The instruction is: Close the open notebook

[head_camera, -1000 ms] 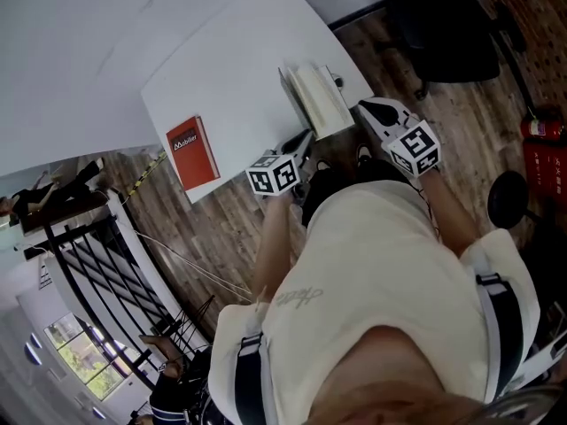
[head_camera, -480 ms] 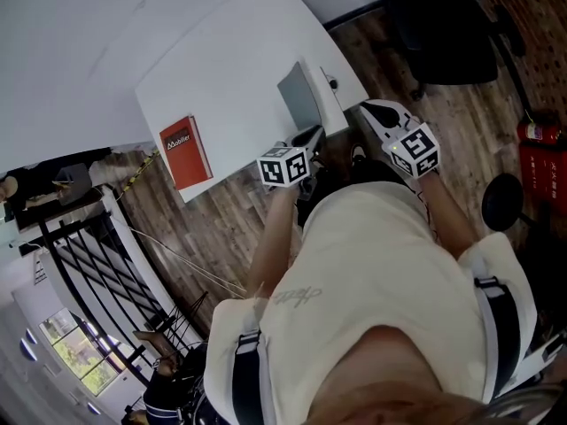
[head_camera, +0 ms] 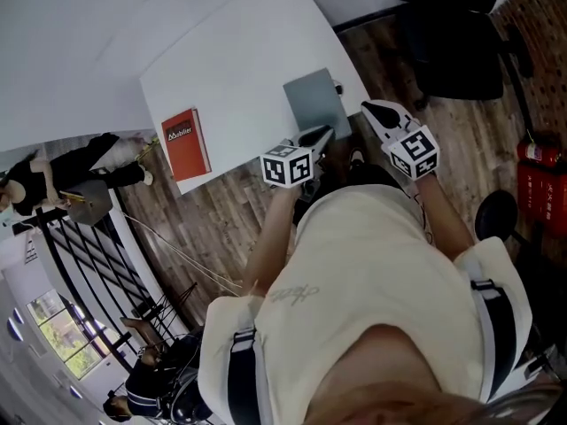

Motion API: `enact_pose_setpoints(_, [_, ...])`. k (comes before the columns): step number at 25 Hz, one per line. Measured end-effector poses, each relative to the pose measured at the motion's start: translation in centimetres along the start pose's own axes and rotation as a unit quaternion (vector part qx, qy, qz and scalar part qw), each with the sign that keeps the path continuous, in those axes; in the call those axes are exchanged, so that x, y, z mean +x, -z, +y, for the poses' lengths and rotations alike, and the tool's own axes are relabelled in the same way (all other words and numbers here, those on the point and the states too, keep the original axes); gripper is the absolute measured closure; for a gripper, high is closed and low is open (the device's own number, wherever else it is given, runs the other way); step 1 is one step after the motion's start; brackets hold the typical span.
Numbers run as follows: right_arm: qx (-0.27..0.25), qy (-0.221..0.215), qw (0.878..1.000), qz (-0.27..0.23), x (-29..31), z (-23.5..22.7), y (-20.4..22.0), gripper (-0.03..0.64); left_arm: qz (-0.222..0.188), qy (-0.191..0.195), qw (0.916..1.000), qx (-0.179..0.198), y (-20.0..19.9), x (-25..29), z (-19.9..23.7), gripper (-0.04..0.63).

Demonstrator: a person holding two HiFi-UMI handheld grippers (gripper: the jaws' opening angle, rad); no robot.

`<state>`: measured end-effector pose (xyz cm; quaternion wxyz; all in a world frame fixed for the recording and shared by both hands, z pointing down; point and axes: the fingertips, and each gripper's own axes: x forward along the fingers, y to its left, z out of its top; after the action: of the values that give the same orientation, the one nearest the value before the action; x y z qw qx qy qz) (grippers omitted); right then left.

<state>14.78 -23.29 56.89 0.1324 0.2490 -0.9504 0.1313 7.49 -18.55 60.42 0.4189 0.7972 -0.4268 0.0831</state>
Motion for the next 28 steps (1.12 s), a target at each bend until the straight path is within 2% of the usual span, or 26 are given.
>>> enact_pose_setpoints(4, [-0.003,-0.016,1.0,0.005,0.8,0.5,0.1,0.609,-0.017,-0.037,0.9992,0.0,-0.2,-1.0,1.8,0.557])
enact_pose_setpoints(6, [-0.005,-0.023,1.0,0.008,1.2,0.7,0.1,0.609,-0.042,-0.058,0.9972,-0.022,-0.5,-2.1,3.1,0.557])
enact_pose_setpoints(9, [-0.011,-0.034,0.999,0.007,1.7,1.3,-0.7,0.609,-0.089,-0.086,0.9905,-0.058,-1.4,-4.6,5.2,0.56])
enact_pose_setpoints(12, [-0.018,-0.045,0.999,0.005,2.5,1.9,-1.8,0.609,-0.122,-0.119,0.9838,-0.055,-2.7,-7.4,6.7,0.566])
enact_pose_setpoints(19, [-0.05,-0.08,0.996,0.002,5.1,4.4,-5.5,0.609,-0.172,-0.191,0.9664,-0.008,-7.2,-13.6,8.3,0.568])
enact_pose_setpoints(24, [-0.076,-0.091,0.993,0.001,6.2,6.8,-9.0,0.609,-0.191,-0.206,0.9594,0.028,-10.5,-17.7,7.1,0.568])
enact_pose_setpoints(28, [-0.107,-0.096,0.989,-0.024,7.0,8.4,-12.9,0.609,-0.208,-0.213,0.952,0.073,-13.5,-20.4,6.0,0.566])
